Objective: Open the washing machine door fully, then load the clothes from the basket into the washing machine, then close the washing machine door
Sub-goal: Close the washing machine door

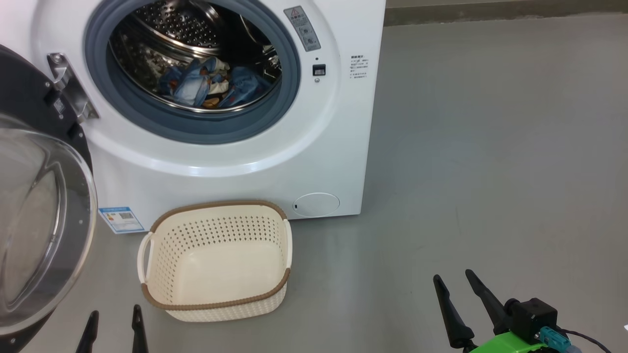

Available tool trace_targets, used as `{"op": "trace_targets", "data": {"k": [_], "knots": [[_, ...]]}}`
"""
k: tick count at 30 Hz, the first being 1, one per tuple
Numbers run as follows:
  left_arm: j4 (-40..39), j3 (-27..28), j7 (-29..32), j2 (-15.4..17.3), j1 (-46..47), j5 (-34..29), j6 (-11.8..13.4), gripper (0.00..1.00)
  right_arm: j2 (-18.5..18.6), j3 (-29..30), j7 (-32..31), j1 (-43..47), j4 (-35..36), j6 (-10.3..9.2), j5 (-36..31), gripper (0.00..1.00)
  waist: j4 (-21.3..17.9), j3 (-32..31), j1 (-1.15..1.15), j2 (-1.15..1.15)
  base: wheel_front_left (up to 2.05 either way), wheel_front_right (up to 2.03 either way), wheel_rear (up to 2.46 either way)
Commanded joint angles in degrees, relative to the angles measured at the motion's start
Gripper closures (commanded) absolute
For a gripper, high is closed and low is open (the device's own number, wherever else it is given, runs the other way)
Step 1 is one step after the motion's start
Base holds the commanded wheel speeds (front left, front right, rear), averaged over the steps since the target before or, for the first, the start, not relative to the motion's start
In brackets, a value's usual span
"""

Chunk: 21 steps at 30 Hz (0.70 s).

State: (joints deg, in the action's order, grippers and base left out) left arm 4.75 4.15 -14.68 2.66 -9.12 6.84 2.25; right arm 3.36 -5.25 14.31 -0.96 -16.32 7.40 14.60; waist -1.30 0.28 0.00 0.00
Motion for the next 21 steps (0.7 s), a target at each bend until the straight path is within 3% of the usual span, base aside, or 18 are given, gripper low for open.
{"op": "trace_targets", "data": {"k": [1, 21], "knots": [[-1.31, 1.72, -0.32, 0.22, 2.62, -0.03, -0.08, 0.0, 0.19, -1.61, 0.69, -0.79, 1.25, 0.09, -0.24, 0.0, 0.03, 0.07, 0.0, 0.0, -0.38, 0.38, 0.0], [-1.12, 2.25, -0.32, 0.22, 3.27, 0.23, 0.06, 0.0, 0.04, -1.32, 0.69, -1.02, 1.38, 0.09, -0.28, 0.0, 1.06, 0.58, 0.0, 0.0, -0.02, 0.02, 0.0]]}}
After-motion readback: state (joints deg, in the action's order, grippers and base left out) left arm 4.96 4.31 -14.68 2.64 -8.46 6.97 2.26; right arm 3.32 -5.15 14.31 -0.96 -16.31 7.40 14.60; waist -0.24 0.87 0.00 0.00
